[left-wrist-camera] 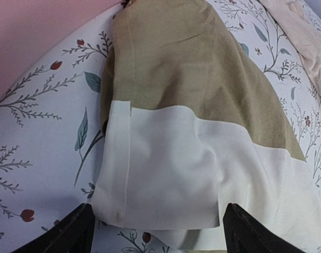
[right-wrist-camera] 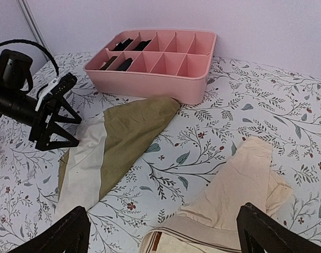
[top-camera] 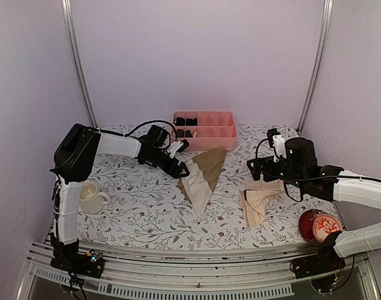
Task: Roll the underwear
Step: Pick up the underwear from the center of the board.
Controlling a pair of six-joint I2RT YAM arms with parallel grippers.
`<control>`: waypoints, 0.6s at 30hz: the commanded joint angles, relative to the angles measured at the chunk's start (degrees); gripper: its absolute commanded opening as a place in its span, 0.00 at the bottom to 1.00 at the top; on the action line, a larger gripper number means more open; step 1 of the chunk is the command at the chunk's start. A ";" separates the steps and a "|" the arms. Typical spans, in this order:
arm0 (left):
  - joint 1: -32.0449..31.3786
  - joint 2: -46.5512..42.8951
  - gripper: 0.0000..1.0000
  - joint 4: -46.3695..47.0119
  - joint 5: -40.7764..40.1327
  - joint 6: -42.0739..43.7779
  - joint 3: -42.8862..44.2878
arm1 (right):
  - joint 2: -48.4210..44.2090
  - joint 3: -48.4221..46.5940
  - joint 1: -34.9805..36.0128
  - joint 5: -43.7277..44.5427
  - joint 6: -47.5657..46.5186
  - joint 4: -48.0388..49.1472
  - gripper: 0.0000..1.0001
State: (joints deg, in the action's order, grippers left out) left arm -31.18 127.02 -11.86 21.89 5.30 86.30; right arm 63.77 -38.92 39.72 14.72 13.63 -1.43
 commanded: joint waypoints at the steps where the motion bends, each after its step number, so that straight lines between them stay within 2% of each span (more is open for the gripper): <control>1: 1.01 -0.84 0.89 0.11 -0.32 -1.39 0.03 | 0.80 0.39 0.27 1.01 -0.84 1.48 0.99; 3: 1.84 -1.60 0.92 0.78 -0.23 -1.99 -0.31 | 0.99 0.30 0.28 1.01 -1.03 1.60 0.99; 5: 2.80 -1.71 0.90 0.73 0.72 -2.64 -0.08 | 1.24 0.23 0.27 0.91 -1.06 1.54 0.99; 18: 3.76 5.56 0.69 -6.67 6.94 -3.29 6.21 | 1.88 -0.01 0.26 1.33 -1.41 1.60 0.99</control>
State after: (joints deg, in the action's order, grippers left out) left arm -27.27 130.17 -14.76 26.04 1.91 91.05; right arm 65.01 -38.92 39.75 14.90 12.73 -1.02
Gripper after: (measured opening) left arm 0.700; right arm 0.988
